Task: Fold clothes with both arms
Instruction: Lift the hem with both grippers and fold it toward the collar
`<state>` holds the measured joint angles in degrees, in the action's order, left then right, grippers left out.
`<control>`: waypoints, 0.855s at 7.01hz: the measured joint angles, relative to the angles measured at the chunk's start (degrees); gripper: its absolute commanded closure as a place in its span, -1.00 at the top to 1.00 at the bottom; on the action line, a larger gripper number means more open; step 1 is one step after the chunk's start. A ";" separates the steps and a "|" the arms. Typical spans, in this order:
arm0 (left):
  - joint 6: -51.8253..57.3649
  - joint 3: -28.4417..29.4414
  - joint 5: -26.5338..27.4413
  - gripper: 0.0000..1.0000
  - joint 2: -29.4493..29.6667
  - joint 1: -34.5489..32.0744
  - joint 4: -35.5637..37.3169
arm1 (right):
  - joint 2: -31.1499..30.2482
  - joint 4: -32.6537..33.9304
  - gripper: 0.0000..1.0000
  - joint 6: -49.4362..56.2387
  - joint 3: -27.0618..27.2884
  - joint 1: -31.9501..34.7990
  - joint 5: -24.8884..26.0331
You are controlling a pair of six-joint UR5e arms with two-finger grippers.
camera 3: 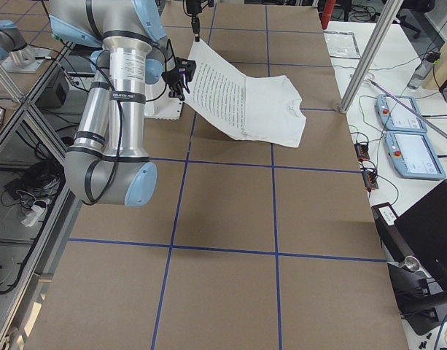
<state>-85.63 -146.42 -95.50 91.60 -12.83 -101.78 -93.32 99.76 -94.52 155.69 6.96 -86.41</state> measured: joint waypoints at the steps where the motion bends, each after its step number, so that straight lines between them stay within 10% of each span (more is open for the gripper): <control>1: 1.68 0.09 -1.13 -1.00 0.99 -1.42 1.10 | 2.00 2.69 -1.00 2.23 0.29 3.27 -2.02; 6: 11.32 8.80 -2.16 -1.00 9.02 -13.22 2.17 | 22.83 10.43 -1.00 18.02 -15.51 24.15 -12.10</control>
<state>-74.32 -137.61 -97.66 100.62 -26.06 -99.61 -70.49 110.18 -76.51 140.18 31.11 -98.50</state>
